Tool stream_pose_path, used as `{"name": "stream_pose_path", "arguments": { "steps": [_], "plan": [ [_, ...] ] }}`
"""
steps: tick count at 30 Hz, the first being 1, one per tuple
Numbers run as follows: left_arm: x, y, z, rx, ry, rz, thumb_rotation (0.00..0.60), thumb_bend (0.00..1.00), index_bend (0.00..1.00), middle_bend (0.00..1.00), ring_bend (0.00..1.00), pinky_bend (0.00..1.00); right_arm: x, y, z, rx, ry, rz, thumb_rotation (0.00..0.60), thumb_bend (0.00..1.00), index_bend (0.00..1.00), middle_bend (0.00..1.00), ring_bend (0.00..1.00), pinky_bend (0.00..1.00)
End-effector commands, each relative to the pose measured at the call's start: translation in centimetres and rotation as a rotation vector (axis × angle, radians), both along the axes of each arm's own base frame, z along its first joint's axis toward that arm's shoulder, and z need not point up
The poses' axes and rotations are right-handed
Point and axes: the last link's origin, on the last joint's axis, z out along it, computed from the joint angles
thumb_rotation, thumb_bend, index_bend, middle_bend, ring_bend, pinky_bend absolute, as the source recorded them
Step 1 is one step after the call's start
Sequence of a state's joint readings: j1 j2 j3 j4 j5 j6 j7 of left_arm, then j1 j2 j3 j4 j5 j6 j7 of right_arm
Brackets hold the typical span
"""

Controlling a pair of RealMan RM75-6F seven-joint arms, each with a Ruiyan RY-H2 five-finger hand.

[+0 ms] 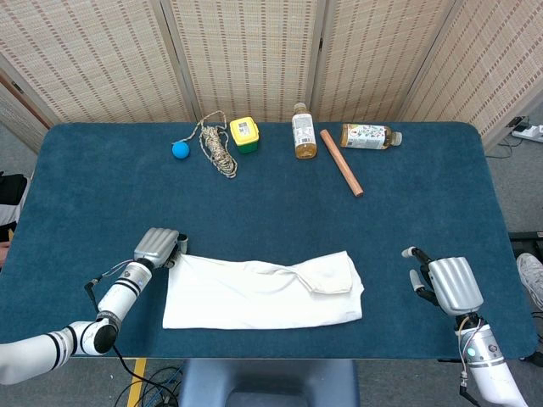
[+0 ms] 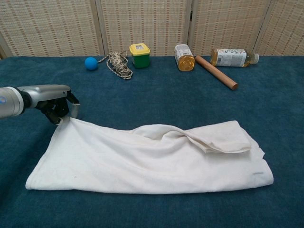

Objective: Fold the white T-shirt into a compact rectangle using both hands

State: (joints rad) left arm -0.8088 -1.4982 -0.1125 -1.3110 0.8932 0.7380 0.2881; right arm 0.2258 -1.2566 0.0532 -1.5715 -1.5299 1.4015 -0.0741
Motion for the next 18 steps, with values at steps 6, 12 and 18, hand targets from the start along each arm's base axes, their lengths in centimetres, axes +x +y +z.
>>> {"name": "stream_pose_path", "arguments": {
  "steps": [6, 12, 18],
  "plan": [
    [-0.9, -0.1, 0.3, 0.021, 0.073, 0.051, 0.6, 0.55, 0.46, 0.86, 0.78, 0.98, -0.1, 0.1, -0.2, 0.007, -0.005, -0.001, 0.6, 0.51, 0.33, 0.94, 0.99, 1.0],
    [-1.1, -0.8, 1.2, 0.041, 0.066, 0.056, 0.6, 0.38, 0.26, 0.86, 0.78, 0.98, 0.1, 0.0, -0.2, 0.007, -0.007, 0.004, 0.6, 0.51, 0.33, 0.94, 0.99, 1.0],
    [-1.5, -2.3, 2.2, 0.052, 0.074, -0.026, 0.6, 0.36, 0.32, 0.86, 0.78, 0.98, 0.1, -0.1, -0.1, 0.004, -0.007, 0.008, 0.6, 0.51, 0.33, 0.94, 0.99, 1.0]
  ]
}}
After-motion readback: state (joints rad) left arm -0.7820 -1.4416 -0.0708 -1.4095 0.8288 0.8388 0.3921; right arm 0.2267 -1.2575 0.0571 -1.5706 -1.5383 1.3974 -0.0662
